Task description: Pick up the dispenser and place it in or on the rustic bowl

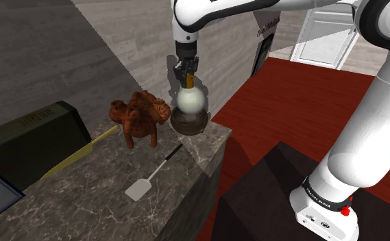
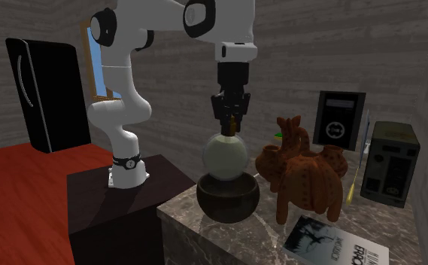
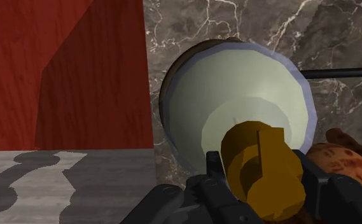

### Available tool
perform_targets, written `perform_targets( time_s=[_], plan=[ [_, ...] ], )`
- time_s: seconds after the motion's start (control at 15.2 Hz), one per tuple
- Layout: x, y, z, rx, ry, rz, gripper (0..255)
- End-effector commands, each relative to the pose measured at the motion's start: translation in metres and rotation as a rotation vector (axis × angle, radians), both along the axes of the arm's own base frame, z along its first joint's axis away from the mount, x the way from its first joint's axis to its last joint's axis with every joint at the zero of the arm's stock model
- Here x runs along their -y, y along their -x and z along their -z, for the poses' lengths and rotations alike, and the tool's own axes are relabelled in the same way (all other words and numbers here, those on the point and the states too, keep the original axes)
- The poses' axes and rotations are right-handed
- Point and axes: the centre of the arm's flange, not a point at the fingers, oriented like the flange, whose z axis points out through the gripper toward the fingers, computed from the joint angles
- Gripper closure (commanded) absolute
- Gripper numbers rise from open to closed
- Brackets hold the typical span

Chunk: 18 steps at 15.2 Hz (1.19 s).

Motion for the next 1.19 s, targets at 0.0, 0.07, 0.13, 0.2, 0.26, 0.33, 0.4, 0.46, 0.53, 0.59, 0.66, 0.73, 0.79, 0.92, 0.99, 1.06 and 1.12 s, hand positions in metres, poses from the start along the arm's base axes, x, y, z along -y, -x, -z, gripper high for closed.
perform_targets(
  time_s=[0.0, 0.07, 0.13, 0.2, 0.26, 0.33, 0.4, 0.46, 0.53, 0.59, 0.66, 0.73, 0.79, 0.92, 0.99, 1.06, 1.12],
  plan=[
    [0.000, 0.000, 0.012, 0.001, 0.000, 0.000, 255],
    [0.001, 0.000, 0.012, 0.001, 0.000, 0.000, 255],
    [0.000, 0.000, 0.012, 0.001, 0.000, 0.000, 255],
    [0.000, 0.000, 0.012, 0.001, 0.000, 0.000, 255],
    [0.000, 0.000, 0.012, 0.001, 0.000, 0.000, 255],
    [0.000, 0.000, 0.012, 0.001, 0.000, 0.000, 255],
    [0.000, 0.000, 0.012, 0.001, 0.000, 0.000, 255],
    [0.000, 0.000, 0.012, 0.001, 0.000, 0.000, 255],
    [0.000, 0.000, 0.012, 0.001, 0.000, 0.000, 255],
    [0.000, 0.000, 0.012, 0.001, 0.000, 0.000, 0],
    [0.000, 0.000, 0.012, 0.001, 0.000, 0.000, 0],
    [0.001, 0.000, 0.012, 0.001, 0.000, 0.000, 0],
    [0.001, 0.000, 0.012, 0.001, 0.000, 0.000, 0],
    [0.001, 0.000, 0.012, 0.001, 0.000, 0.000, 0],
    [0.000, 0.000, -0.001, 0.001, 0.000, 0.000, 0],
    [0.000, 0.000, -0.014, 0.001, 0.000, 0.000, 0],
    [0.000, 0.000, -0.028, 0.001, 0.000, 0.000, 0]
  ],
)
